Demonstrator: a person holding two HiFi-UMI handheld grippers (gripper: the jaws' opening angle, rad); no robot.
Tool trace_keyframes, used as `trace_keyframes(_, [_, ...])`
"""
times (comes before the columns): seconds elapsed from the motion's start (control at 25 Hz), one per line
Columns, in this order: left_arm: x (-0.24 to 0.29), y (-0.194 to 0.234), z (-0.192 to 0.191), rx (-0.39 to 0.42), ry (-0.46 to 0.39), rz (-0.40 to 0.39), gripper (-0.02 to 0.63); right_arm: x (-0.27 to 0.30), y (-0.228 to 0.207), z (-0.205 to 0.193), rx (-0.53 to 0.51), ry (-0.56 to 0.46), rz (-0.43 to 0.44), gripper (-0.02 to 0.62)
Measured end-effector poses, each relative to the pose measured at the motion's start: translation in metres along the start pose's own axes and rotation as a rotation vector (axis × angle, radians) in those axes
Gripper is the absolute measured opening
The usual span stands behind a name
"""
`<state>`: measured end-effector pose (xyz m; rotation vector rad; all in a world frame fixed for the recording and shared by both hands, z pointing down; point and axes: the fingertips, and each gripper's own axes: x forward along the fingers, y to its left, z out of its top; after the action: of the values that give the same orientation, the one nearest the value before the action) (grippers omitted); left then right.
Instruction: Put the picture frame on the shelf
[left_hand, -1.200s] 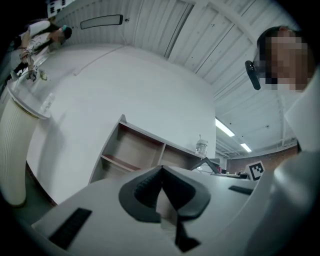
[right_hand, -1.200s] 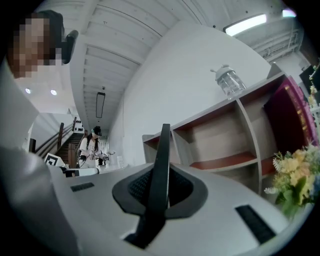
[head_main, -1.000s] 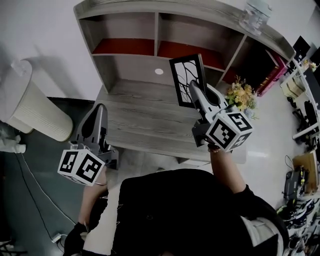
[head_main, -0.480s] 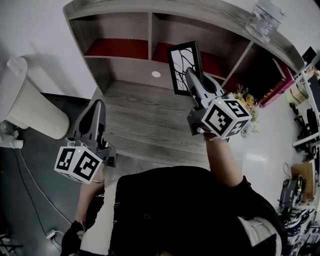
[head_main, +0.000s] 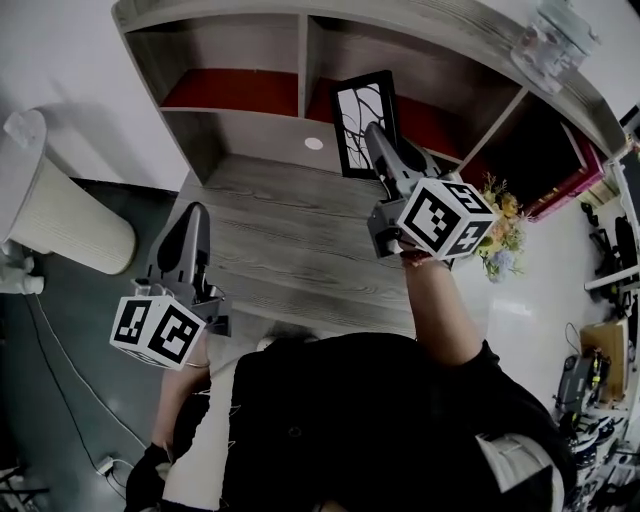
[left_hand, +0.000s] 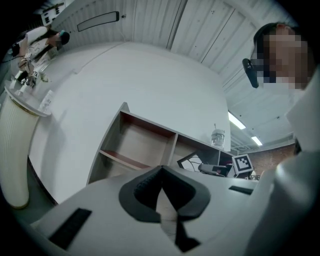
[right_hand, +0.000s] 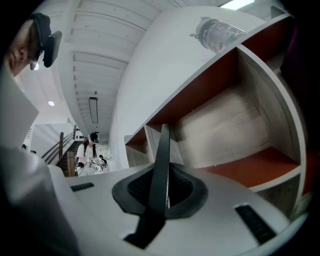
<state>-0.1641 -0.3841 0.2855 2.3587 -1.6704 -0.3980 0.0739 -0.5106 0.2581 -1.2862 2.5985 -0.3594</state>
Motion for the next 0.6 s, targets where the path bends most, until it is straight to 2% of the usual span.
trace_keyframes(0.32, [0.021, 0.034, 0.019, -0.016, 0.033, -0.081, 0.011, 0.025, -0.004, -0.003, 0.061, -0.011, -0.116, 0.034])
trace_keyframes(0.6, [0.033, 0.057, 0.03, -0.03, 0.035, -0.13, 0.011, 0.048, -0.003, -0.006, 0.055, -0.002, -0.185, 0.034])
